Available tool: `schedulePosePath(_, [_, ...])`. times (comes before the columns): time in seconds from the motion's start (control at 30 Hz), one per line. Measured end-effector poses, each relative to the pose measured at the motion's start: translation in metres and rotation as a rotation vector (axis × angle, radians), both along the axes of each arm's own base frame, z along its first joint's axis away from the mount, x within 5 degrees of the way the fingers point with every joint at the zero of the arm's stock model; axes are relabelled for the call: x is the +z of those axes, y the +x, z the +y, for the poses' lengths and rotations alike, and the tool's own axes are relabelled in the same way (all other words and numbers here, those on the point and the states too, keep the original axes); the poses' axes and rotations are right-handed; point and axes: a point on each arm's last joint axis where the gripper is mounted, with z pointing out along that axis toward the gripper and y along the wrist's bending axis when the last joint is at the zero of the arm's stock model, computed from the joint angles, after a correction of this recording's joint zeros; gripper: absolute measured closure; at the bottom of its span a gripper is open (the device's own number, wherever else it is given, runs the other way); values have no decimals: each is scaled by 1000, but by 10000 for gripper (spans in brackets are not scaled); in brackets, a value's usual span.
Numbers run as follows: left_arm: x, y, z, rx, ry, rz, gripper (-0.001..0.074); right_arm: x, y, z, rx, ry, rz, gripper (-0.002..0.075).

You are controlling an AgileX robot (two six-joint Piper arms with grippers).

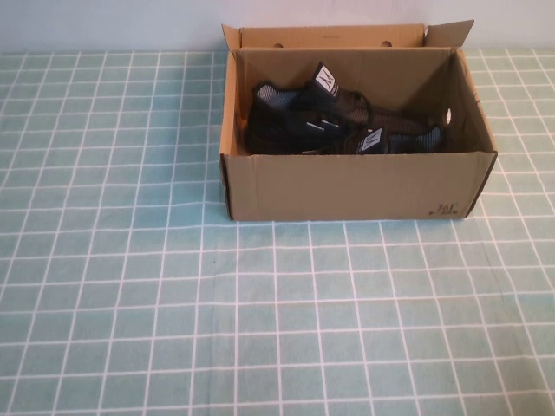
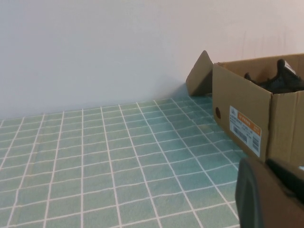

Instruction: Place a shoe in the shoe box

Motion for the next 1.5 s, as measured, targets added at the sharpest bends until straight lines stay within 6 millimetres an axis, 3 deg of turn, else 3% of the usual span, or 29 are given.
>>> schedulePosePath(0.33, [0, 0, 0, 0, -2, 0, 738, -12, -2, 3, 65, -175, 143, 734])
schedulePosePath(1.23, [0, 0, 0, 0, 0, 0, 738, -16, -4, 3, 76, -189, 196, 735])
schedulePosePath(1.5, [3, 0, 1, 35, 72, -49, 738, -16, -4, 3, 76, -189, 196, 735])
